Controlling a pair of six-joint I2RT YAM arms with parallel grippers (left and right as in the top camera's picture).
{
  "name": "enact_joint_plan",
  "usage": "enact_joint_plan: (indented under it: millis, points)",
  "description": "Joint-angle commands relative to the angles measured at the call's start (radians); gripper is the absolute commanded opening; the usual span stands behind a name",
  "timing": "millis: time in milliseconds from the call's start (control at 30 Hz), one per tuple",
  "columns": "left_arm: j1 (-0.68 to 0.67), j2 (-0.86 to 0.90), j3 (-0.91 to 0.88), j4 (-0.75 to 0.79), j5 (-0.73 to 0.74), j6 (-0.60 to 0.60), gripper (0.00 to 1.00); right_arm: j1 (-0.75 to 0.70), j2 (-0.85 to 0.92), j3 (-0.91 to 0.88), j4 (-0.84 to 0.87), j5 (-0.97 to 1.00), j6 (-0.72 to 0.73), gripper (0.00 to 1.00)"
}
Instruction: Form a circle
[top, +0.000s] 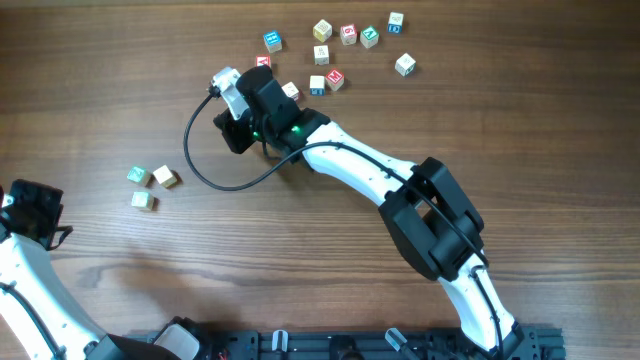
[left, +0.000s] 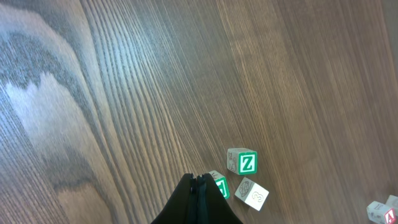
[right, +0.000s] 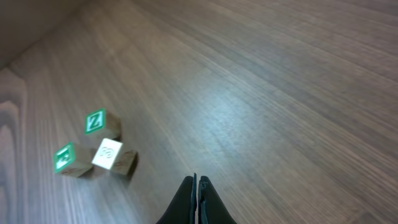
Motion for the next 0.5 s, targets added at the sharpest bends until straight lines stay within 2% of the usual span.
enact_joint_plan:
  millis: [0,133,267,367,467]
  points:
    - [0.004,0.005,0.007,-0.001,0.015,0.02,0.04,0.009,0.024,0.003,-0.002,-0.085,-0.019,0.05]
    - [0.004,0.005,0.007,-0.031,0.024,0.02,0.04,0.038,0.063,0.003,0.056,-0.093,0.047,0.05]
    - [0.004,0.005,0.007,0.006,0.024,0.02,0.04,0.066,0.125,0.003,0.27,0.046,0.248,0.04]
    - [0.004,0.005,0.007,0.006,0.024,0.02,0.04,0.069,0.165,0.004,0.177,0.028,0.162,0.05]
    - [0.004,0.005,0.007,0.001,0.024,0.02,0.04,0.056,0.171,0.006,0.064,-0.047,0.007,0.04]
